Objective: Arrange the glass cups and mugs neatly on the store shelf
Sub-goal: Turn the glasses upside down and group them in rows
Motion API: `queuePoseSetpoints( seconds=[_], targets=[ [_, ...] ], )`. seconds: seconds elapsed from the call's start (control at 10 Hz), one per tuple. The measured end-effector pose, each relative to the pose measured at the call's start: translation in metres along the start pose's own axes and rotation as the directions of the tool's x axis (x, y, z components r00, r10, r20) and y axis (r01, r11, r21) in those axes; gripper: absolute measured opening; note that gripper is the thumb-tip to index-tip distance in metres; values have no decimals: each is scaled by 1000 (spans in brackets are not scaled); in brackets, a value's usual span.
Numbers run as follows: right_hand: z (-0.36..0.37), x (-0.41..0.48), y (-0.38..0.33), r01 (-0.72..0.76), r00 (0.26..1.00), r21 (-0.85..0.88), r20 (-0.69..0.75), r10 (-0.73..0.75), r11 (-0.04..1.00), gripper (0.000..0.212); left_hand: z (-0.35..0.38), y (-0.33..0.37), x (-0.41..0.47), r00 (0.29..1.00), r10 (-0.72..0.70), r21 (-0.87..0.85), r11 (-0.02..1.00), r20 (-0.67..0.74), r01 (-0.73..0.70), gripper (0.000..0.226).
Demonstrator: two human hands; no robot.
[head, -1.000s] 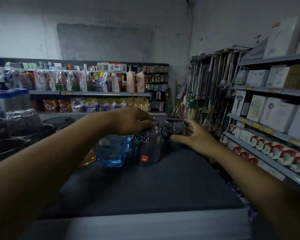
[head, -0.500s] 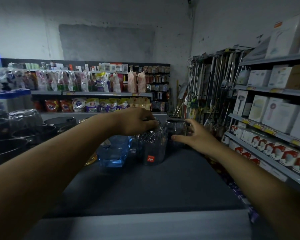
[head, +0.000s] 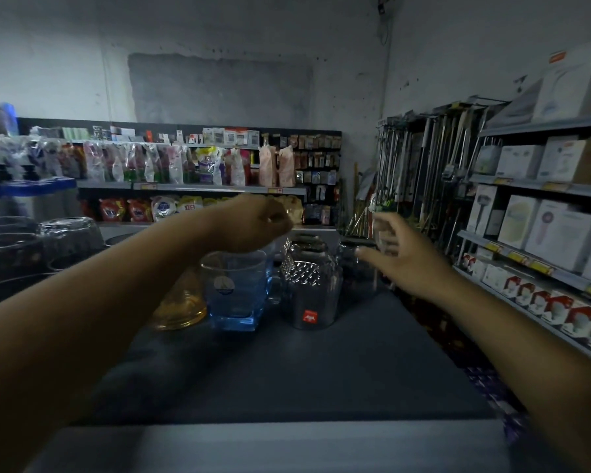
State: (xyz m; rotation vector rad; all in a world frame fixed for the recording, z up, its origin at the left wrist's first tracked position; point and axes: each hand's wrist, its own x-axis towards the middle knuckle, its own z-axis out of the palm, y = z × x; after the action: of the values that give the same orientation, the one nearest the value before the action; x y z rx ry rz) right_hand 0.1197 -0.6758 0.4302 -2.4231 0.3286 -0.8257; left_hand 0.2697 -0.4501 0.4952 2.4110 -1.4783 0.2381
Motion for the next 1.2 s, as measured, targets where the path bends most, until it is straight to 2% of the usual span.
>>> queuePoseSetpoints(
  seconds=[0.1,0.2,0.3,0.4,0.5,0.6,0.7,0.8,0.9,1.0,1.1,1.2],
  targets=[
    [-6,9,-47,202,979,-150,60,-195,968,48,-18,-16,1,996,-51,136,990,77,40,36],
    [8,34,-94,285,926,-177,306,-223,942,42,-23,-22,10,950,-147,245,966,276,78,53],
    [27,61,-120,328,881,-295,439,-177,897,46,-26,-26,24,909,-191,197,972,371,124,65],
    [39,77,-125,337,863,-362,489,-131,869,51,-25,-30,42,883,-215,203,969,416,140,74],
    [47,83,-121,317,847,-397,528,-69,861,48,-20,-36,53,863,-217,206,969,457,135,66],
    [52,85,-114,290,851,-377,522,-57,879,44,-21,-40,57,863,-194,112,981,467,160,62],
    [54,85,-107,242,870,-301,488,-69,922,55,-33,-44,52,908,-151,21,988,390,155,63],
    [57,84,-103,180,874,-165,479,-81,970,65,-53,-52,44,965,-111,-113,984,239,141,50],
    [62,86,-104,114,900,25,421,-114,993,56,-71,-64,34,982,-137,-289,942,132,171,39],
    [66,87,-106,16,936,258,336,-106,966,35,-76,-79,21,979,-177,-454,868,97,202,40],
    [69,87,-106,-81,959,509,274,-72,857,41,-69,-93,13,967,-230,-554,794,108,250,56],
    [63,89,-110,-105,978,643,207,-40,759,57,-60,-85,-6,949,-293,-605,736,119,303,42]
  ],
)
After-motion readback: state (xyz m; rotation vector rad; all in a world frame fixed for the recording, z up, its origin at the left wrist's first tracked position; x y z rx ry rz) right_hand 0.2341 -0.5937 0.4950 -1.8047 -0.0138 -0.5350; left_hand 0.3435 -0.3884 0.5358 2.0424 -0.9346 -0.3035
